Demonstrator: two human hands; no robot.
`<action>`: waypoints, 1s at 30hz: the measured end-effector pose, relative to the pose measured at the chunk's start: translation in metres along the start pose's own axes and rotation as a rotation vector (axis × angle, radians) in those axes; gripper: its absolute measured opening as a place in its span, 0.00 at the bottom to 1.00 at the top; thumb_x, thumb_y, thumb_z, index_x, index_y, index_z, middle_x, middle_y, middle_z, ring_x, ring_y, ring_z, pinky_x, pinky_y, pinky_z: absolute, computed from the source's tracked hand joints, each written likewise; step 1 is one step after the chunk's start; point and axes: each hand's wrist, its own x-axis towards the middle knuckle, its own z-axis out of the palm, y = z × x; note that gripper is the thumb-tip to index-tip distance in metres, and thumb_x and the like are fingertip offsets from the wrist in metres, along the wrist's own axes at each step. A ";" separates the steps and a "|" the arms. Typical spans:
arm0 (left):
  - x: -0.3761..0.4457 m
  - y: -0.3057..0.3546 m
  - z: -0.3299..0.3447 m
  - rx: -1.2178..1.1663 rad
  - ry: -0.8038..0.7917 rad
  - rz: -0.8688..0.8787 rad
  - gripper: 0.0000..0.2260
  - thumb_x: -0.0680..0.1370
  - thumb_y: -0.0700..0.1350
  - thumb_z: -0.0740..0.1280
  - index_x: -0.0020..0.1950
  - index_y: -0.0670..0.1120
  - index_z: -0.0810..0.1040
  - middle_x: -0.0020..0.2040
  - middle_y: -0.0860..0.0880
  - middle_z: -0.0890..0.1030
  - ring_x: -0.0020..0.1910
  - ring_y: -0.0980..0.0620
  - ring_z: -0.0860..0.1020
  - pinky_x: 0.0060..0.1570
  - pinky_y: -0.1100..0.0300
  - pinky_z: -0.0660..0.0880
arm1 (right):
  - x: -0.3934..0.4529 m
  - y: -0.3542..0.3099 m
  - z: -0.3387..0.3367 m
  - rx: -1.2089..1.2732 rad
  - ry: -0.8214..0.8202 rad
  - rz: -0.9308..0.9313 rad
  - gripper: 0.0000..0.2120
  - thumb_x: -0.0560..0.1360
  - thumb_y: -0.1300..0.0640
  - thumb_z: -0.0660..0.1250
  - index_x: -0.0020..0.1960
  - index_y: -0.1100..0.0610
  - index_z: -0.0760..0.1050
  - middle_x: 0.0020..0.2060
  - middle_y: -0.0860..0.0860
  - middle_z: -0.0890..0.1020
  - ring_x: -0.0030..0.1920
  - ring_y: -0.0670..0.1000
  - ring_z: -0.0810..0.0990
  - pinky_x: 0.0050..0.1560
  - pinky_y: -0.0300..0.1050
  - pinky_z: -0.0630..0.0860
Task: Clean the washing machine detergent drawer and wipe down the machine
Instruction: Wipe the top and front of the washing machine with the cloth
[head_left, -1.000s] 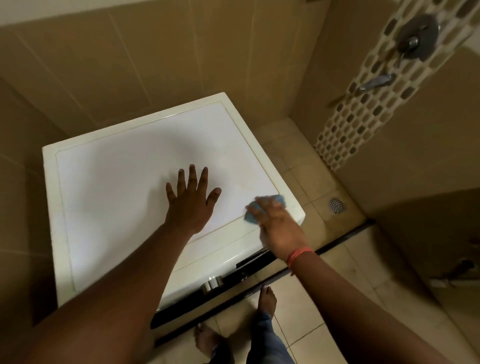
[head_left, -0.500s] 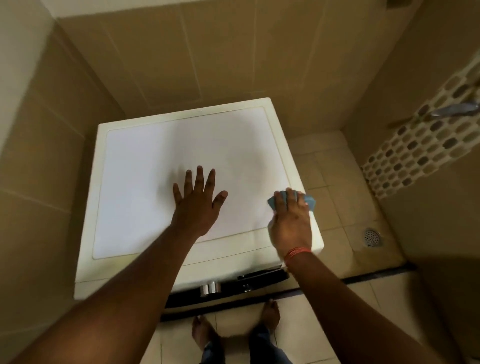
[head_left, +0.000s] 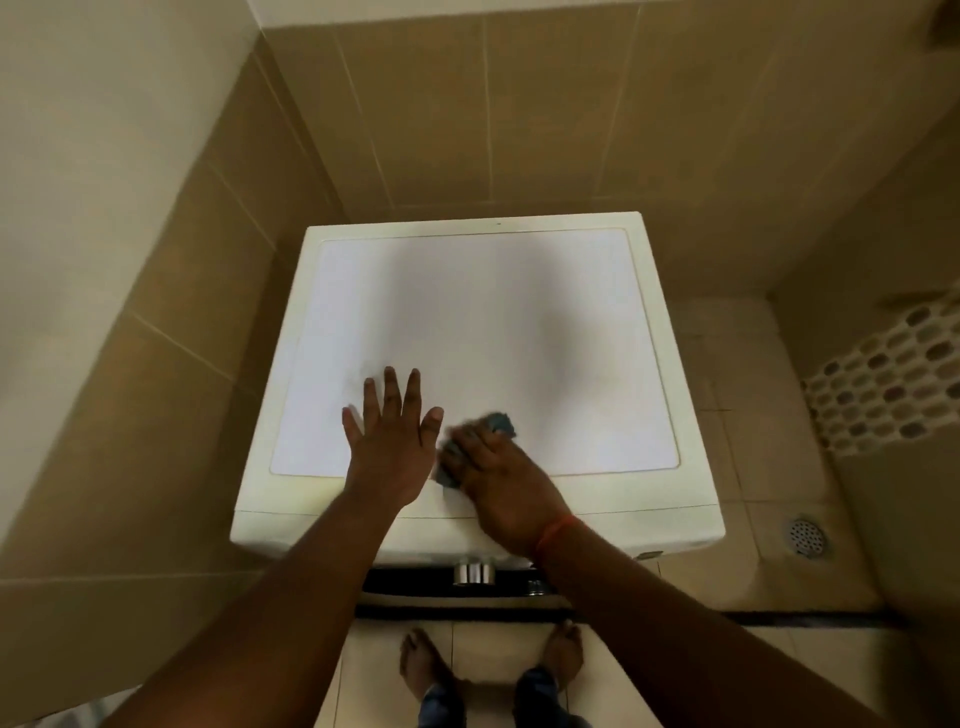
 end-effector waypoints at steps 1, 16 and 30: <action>-0.002 -0.009 -0.001 -0.010 0.008 -0.019 0.33 0.76 0.62 0.31 0.80 0.52 0.40 0.81 0.47 0.43 0.79 0.44 0.42 0.75 0.38 0.46 | 0.016 0.010 0.002 0.000 0.003 0.025 0.22 0.78 0.59 0.57 0.72 0.52 0.68 0.72 0.56 0.68 0.73 0.58 0.64 0.75 0.55 0.59; 0.014 -0.118 -0.008 -0.012 0.020 0.015 0.34 0.76 0.65 0.31 0.80 0.53 0.43 0.81 0.46 0.45 0.79 0.41 0.43 0.74 0.35 0.46 | 0.104 0.029 0.012 -0.201 0.090 0.462 0.24 0.66 0.66 0.62 0.62 0.58 0.77 0.60 0.62 0.77 0.62 0.66 0.74 0.65 0.62 0.68; 0.043 -0.091 -0.010 0.021 -0.029 0.341 0.36 0.75 0.65 0.32 0.80 0.51 0.42 0.81 0.45 0.44 0.79 0.40 0.42 0.74 0.35 0.46 | -0.054 0.016 -0.025 -0.061 0.144 0.529 0.24 0.72 0.71 0.60 0.66 0.59 0.74 0.66 0.56 0.73 0.68 0.56 0.69 0.70 0.49 0.66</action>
